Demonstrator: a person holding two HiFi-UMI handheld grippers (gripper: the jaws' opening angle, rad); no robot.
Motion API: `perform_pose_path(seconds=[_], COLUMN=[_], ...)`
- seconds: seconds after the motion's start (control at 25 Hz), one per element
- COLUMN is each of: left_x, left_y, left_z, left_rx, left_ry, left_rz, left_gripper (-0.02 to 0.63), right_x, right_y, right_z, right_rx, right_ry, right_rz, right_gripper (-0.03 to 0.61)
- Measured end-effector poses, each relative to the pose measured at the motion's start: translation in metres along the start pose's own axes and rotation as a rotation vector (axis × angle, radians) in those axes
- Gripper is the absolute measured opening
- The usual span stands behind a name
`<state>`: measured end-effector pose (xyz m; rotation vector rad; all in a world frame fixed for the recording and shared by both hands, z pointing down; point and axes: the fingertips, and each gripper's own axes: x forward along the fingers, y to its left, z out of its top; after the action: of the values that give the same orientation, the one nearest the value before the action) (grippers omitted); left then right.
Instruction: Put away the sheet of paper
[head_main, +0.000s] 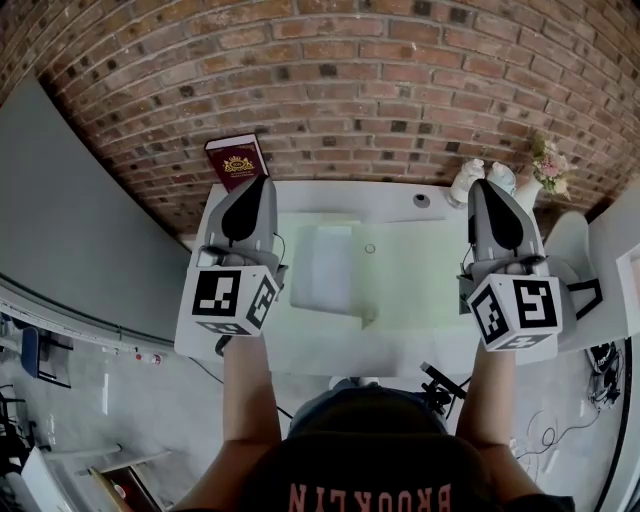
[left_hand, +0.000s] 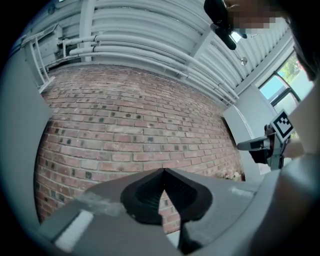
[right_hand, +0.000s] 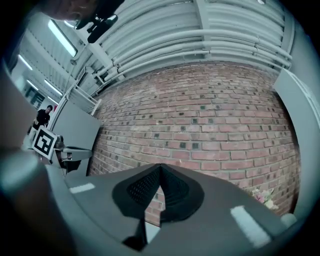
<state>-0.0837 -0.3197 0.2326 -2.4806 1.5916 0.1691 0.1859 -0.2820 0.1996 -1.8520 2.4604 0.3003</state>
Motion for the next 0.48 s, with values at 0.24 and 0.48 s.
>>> perform_pose_path(seconds=[0.24, 0.48], left_x=[0.005, 0.006], left_y=[-0.012, -0.020], left_z=[0.025, 0.042], left_rx=[0.086, 0.121], left_ry=[-0.014, -0.047], left_rz=[0.006, 0.004], left_gripper=[-0.003, -0.003], right_x=[-0.011, -0.013], right_y=[-0.005, -0.009], right_z=[0.028, 0.035], right_rx=[-0.034, -0.077], right_ry=[-0.057, -0.087], right_rz=[-0.019, -0.037], right_gripper=[0.000, 0.000])
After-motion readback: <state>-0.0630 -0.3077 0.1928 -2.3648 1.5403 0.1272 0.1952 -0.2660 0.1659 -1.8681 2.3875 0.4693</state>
